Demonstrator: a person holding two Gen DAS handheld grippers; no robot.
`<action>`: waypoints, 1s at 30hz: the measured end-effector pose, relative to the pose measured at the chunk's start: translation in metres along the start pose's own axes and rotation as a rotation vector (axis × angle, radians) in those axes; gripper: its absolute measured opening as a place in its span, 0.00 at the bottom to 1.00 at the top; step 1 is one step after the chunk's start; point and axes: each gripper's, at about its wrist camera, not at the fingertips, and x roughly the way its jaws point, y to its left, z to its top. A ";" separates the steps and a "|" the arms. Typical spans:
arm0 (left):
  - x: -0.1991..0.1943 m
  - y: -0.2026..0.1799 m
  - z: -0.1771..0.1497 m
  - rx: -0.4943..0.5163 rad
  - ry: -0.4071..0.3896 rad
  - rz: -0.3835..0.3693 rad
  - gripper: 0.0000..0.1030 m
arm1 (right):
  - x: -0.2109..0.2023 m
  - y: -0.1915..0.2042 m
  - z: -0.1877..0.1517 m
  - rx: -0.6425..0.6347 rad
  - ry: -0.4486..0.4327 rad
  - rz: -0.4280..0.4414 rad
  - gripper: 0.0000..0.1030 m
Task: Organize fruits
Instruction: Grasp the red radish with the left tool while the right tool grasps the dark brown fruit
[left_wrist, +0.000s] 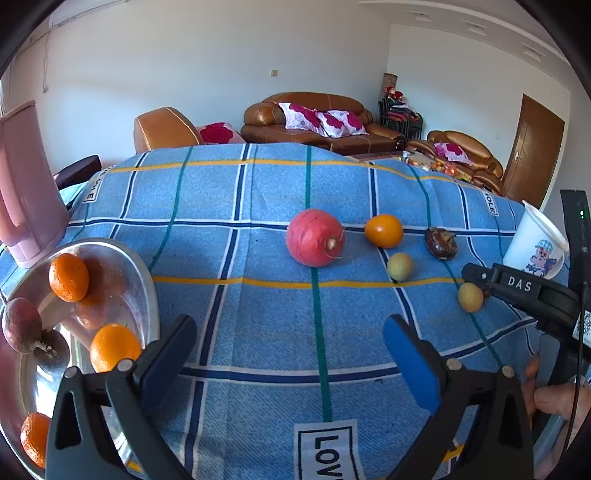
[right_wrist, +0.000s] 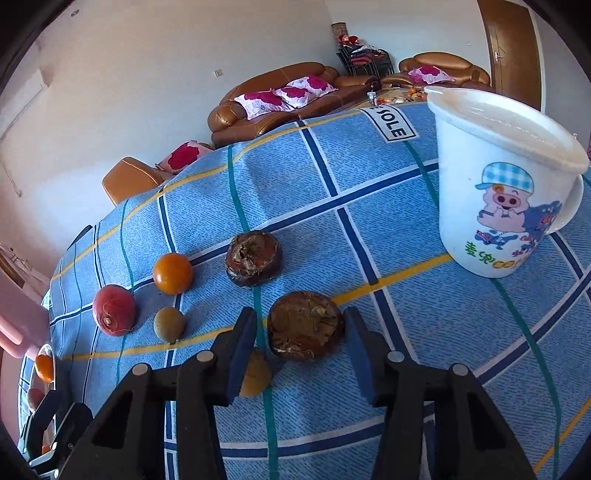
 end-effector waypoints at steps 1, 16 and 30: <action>0.001 -0.001 0.000 0.002 0.001 0.000 1.00 | 0.001 0.001 0.000 -0.011 0.003 -0.006 0.49; 0.010 -0.003 0.025 0.025 -0.082 0.048 1.00 | -0.024 -0.001 -0.002 -0.060 -0.069 -0.024 0.40; 0.087 -0.015 0.068 -0.027 0.038 0.069 0.79 | -0.046 0.000 0.012 0.020 -0.238 0.151 0.40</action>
